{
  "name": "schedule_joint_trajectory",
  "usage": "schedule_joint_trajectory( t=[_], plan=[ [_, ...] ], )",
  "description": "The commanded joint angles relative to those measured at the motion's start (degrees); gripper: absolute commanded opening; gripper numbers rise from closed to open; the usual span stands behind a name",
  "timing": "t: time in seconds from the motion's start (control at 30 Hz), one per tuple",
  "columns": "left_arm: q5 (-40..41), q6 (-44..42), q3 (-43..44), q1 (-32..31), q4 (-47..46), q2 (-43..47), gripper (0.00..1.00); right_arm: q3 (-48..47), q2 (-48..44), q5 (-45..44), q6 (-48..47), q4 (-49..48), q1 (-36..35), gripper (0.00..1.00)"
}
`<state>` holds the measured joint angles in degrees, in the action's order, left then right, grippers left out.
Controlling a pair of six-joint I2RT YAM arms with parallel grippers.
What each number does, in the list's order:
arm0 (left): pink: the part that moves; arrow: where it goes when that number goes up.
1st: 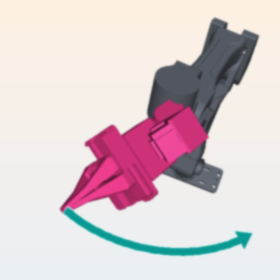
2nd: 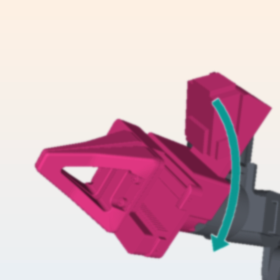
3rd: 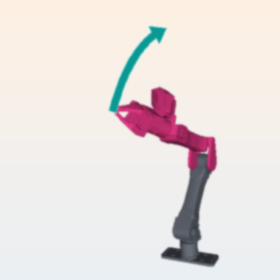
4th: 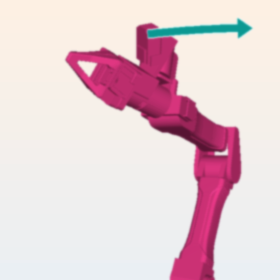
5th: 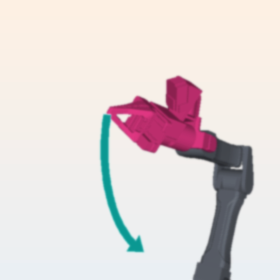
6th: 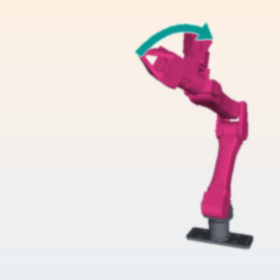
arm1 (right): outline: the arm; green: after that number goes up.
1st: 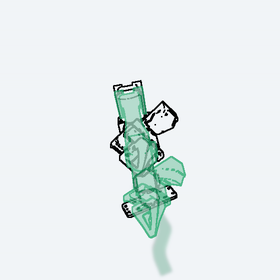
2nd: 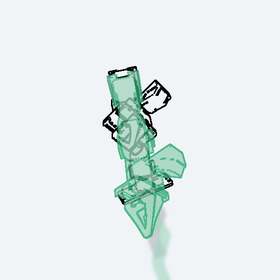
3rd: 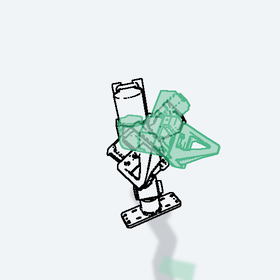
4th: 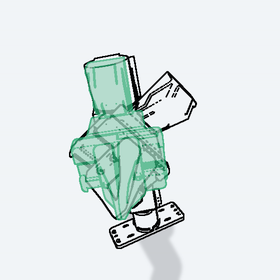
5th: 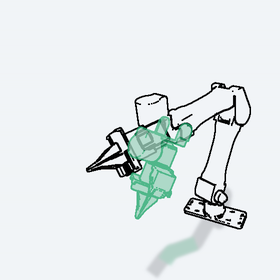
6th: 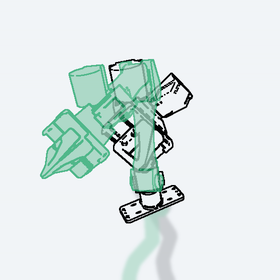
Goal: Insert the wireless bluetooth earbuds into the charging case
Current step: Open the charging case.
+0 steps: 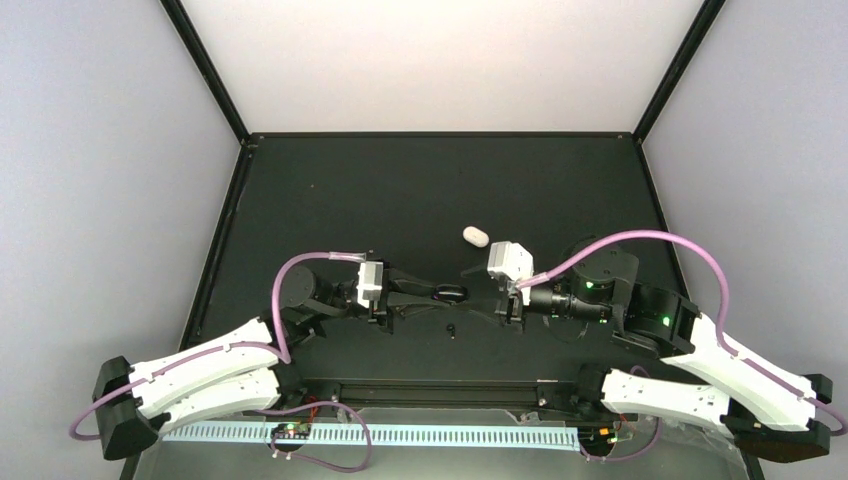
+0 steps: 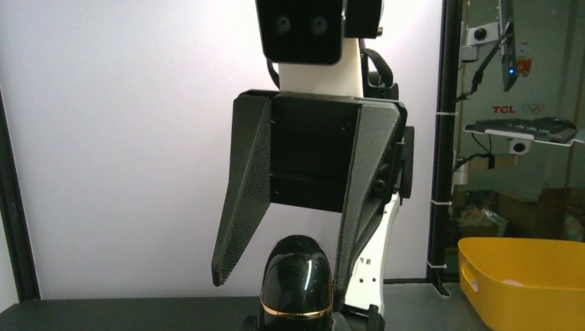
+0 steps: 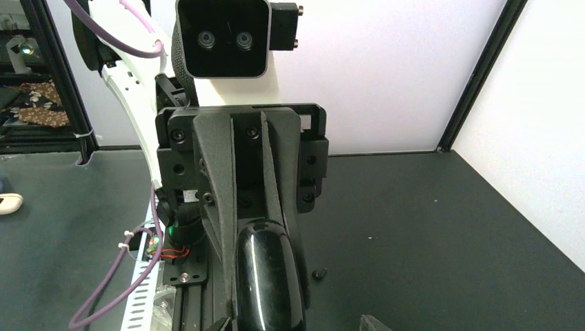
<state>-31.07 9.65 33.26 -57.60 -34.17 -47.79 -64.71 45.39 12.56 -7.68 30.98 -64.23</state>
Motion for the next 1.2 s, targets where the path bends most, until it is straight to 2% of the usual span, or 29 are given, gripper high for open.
schedule_joint_trajectory(
  t=[0.0, 0.17, 0.27, 0.33, 0.47, 0.63, 0.8, 1.17],
  plan=[
    [-0.28, 0.23, -0.70, -0.32, -2.78, 1.91, 0.02, -1.99, -0.62, -0.26, 1.58, 0.26, 0.10, 0.46],
    [-0.71, 0.28, -0.89, -0.32, -2.87, 2.57, 0.02, -2.07, -1.18, 0.80, 1.88, -0.45, 0.05, 0.29],
    [-1.21, 0.70, -0.76, -0.32, -3.16, 2.40, 0.02, -2.43, -0.64, 1.80, 1.66, -0.45, 0.06, 0.23],
    [-1.48, 0.88, -0.66, -0.27, -3.20, 2.27, 0.01, -2.51, -0.29, 2.49, 1.61, -0.35, 0.12, 0.22],
    [-1.57, 1.06, -0.50, -0.32, -3.13, 2.05, 0.02, -2.61, 0.13, 2.97, 1.34, -0.37, 0.08, 0.27],
    [-1.78, 1.50, -0.14, -0.38, -3.55, 1.12, 0.03, -2.38, 0.38, 3.66, 1.11, -0.76, 0.06, 0.16],
    [-1.54, 1.88, 0.39, -0.32, -3.68, 0.27, 0.16, -1.88, 0.60, 3.93, 0.82, -1.13, 0.05, 0.03],
    [-1.06, 2.30, 1.28, -0.32, -3.49, -1.11, 0.23, -0.64, 0.32, 3.01, 0.59, -2.41, 0.03, 0.01]
  ],
)
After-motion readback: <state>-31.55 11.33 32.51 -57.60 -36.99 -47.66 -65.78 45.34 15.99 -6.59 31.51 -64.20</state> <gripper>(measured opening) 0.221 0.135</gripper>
